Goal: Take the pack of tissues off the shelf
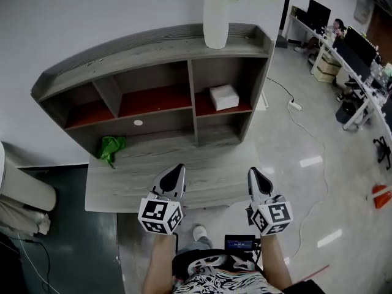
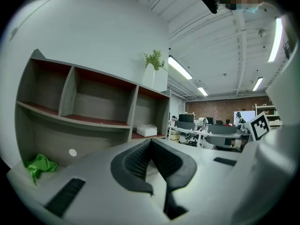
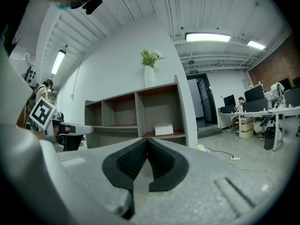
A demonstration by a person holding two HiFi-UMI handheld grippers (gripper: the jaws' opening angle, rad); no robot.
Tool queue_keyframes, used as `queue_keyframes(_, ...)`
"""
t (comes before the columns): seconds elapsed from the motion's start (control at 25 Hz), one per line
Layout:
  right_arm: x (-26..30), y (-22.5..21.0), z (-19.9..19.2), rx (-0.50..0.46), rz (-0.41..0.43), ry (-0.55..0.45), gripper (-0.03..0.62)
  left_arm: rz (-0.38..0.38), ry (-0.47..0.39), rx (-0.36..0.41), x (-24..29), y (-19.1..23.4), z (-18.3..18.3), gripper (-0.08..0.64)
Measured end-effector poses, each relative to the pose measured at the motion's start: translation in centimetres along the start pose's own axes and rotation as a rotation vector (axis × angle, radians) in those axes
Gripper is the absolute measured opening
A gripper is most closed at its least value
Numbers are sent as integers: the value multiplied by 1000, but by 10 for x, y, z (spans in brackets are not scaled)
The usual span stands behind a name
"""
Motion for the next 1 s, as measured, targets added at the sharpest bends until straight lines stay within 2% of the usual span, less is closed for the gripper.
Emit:
queue_keyframes(0.16,43,-18,6,18,-11,-9,5,1,24,41,46,22,6,6)
queue_keyframes(0.4,86,-36,6,74,-12,-52,5,-113,38,-42,88,36,9,6)
queue_keyframes(0.6,108,-46,0,-35,-75,69,5,-73,39,12,105,41,9,6)
queue_keyframes(0.76,118,-56,9,-49,-77,75,5,-37,26,40,120,43,14,6)
queue_keyframes(0.84,121,-62,10,-52,-70,82,6,-30,34,38,127,42,13,6)
queue_keyframes(1.0,129,-77,11,-38,-50,101,11,-38,66,-21,142,37,10,6)
Point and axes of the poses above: the fingertips, and each gripper's own axes: x forward along the fingers, y to its left, z out of its top, the point moved 3 cm from there along -x, backward along the fingers, and after that the axes turned 15 degrees about z, right-handed, at the moved point
